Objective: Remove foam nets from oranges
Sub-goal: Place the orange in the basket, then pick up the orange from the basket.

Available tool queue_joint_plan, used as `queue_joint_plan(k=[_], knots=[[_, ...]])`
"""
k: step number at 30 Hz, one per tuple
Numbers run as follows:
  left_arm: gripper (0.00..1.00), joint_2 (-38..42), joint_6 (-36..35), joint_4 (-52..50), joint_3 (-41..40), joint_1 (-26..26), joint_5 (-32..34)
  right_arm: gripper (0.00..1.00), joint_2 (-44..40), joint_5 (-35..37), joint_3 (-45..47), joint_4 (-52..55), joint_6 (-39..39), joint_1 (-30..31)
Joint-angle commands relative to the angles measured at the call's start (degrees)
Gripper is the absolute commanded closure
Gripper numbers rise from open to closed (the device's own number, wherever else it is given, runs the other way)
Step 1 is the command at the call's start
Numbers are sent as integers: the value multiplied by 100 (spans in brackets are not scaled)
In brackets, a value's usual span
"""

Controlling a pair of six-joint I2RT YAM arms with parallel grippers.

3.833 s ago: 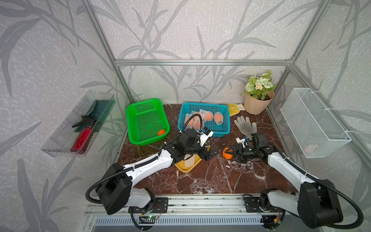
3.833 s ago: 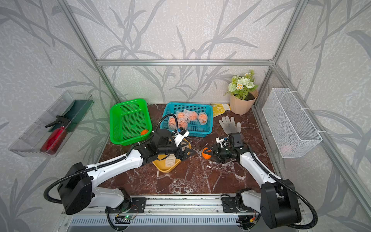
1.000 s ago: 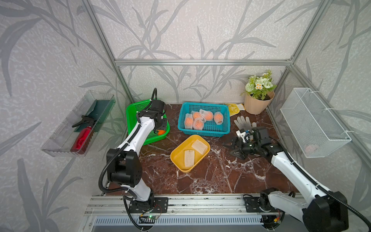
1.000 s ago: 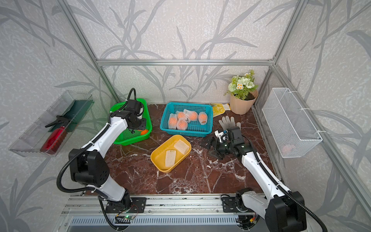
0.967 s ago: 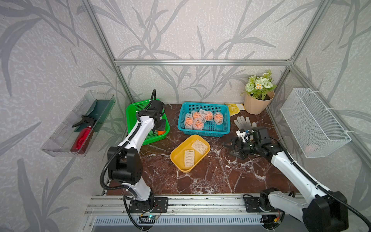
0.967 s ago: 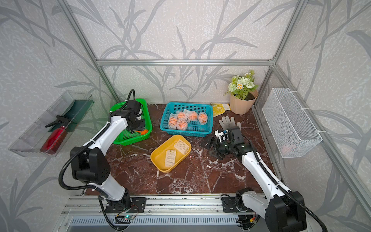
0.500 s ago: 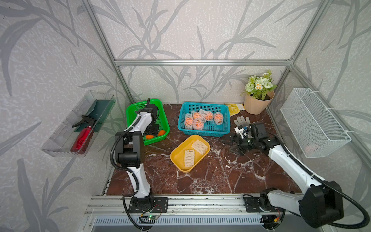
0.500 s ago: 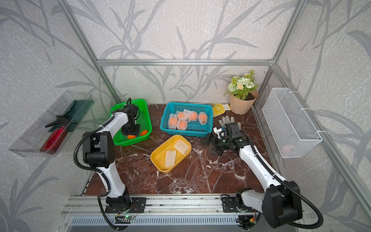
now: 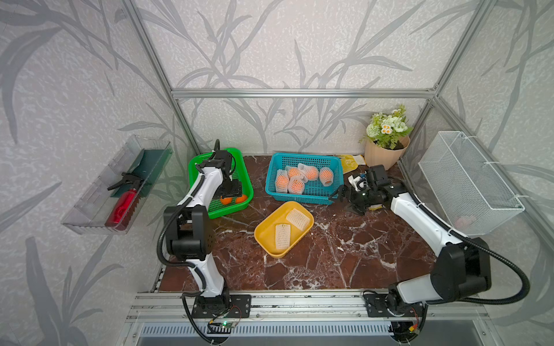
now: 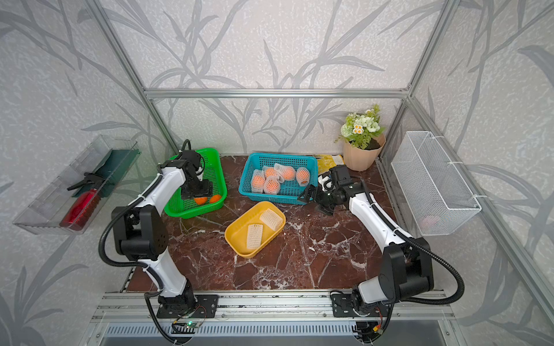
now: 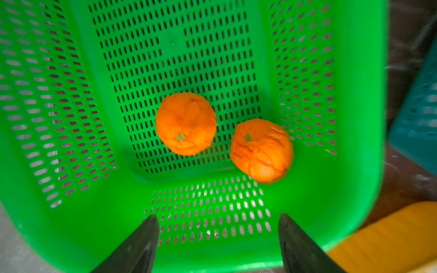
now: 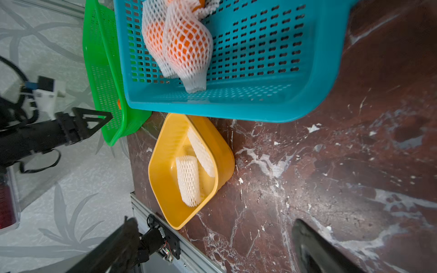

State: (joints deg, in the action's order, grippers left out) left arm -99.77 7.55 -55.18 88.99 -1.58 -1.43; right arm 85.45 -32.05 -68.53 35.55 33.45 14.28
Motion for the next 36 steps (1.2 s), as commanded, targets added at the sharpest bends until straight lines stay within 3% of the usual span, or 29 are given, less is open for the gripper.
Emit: queue_joint_plan(k=[1,4,11,18,21,25,31,36], knots=[[19,904,175,372,-63,23,-914,1,290,652,-498,375,-392,128],[15,1656,439,1036,-445,243,-1382,1,664,1146,-1009,613,-683,285],[13,2661,682,1646,-851,1520,-1733,1,1791,2487,-2446,1190,-1394,631],[6,4011,1288,3237,-2348,2873,-1057,0,3104,3378,-3931,1330,-1914,909],[5,4414,1310,3254,-2602,3234,-982,1,3794,3882,-4798,1610,-2212,1052],[5,4846,1256,2893,-2731,3599,-829,2,4920,4493,-6317,2331,-2606,1163],[5,5344,1228,2323,-2832,3676,-700,4,6497,5145,-8798,3465,-2947,1206],[5,5498,1153,2154,-2840,3682,-656,5,6556,5593,-8550,3359,-3072,1218]])
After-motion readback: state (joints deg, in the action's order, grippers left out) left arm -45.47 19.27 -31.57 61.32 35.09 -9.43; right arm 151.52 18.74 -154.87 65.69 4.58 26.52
